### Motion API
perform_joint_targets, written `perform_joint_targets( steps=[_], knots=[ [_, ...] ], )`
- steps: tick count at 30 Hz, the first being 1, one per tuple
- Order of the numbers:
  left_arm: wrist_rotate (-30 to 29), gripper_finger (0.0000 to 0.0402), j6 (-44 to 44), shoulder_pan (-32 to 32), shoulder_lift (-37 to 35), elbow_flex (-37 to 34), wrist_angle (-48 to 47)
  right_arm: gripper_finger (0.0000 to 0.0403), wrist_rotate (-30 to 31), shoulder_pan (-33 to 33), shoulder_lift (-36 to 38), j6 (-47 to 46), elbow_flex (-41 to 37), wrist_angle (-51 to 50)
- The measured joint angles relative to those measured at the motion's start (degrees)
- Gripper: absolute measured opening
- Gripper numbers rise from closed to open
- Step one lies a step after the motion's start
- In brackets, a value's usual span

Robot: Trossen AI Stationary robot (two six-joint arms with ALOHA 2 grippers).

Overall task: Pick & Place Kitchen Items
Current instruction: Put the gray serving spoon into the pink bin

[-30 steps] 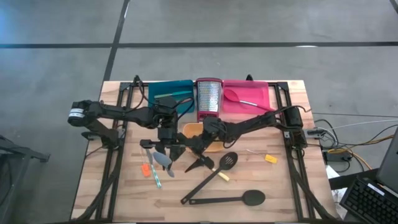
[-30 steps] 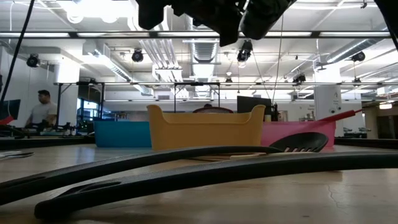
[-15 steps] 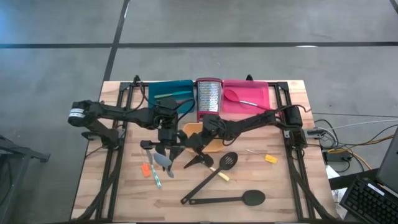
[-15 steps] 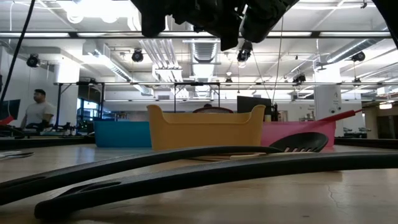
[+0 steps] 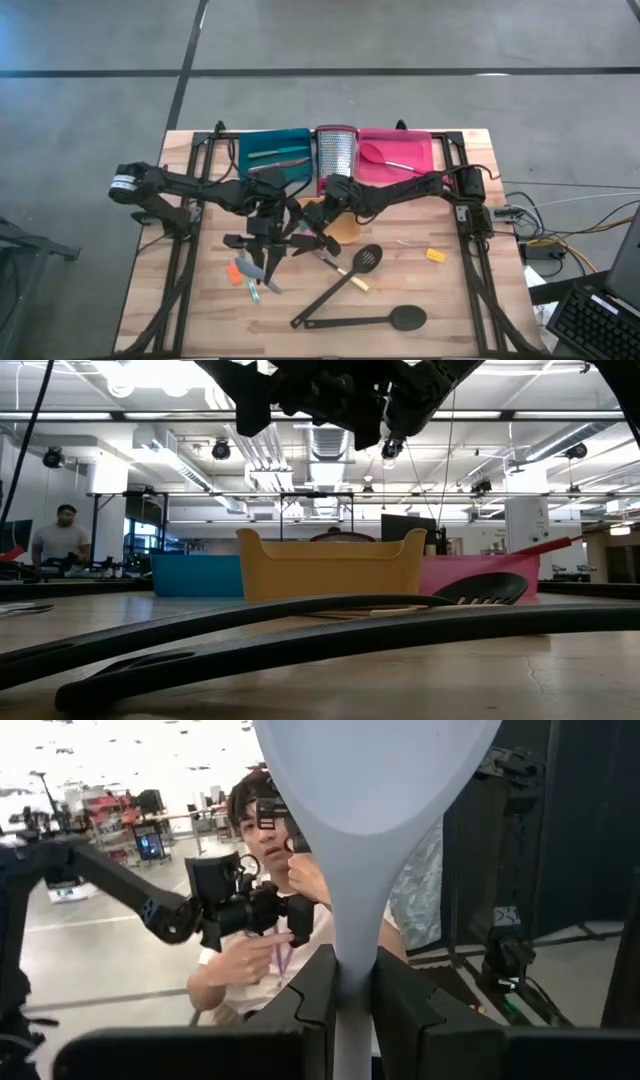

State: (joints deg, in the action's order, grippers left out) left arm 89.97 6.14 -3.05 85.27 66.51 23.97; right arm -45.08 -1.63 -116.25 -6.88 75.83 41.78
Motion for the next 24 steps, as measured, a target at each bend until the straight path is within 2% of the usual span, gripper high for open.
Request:
perform_joint_targets(
  steps=[4, 8, 10, 14, 19, 21, 24],
  knots=[
    [-0.04, 0.0042, -3.07, 1.93, 0.00, -0.25, -0.02, 0.0257, 1.53, 0.67, 1.34, 0.46, -0.76, -5.55],
    [-2.13, 0.0042, -3.28, 3.19, -0.02, -0.25, 0.02, 0.0248, 15.20, 2.52, 4.30, 7.42, -1.18, -16.50],
    [-2.88, 0.0042, -3.31, 3.84, -0.02, -0.25, 0.00, 0.0240, 18.20, 3.78, 5.74, 9.72, -1.43, -19.35],
    [-5.06, 0.0042, -3.45, 4.34, -0.15, -0.25, 0.02, 0.0226, 19.47, 5.90, 8.48, 10.39, -3.08, -19.85],
    [-10.42, 0.0042, -2.85, 4.43, -0.67, -0.26, -3.30, 0.0219, 28.19, 6.69, 12.49, 11.43, -8.46, -19.35],
    [-11.73, 0.0042, -0.11, 4.47, -1.22, -0.29, -5.56, 0.0222, 29.78, 6.73, 13.70, 10.06, -10.94, -15.93],
    [-17.27, 0.0042, 5.69, 4.39, -2.32, -0.25, -10.70, 0.0229, 30.18, 6.78, 15.47, 8.17, -14.58, -8.17]
  ],
)
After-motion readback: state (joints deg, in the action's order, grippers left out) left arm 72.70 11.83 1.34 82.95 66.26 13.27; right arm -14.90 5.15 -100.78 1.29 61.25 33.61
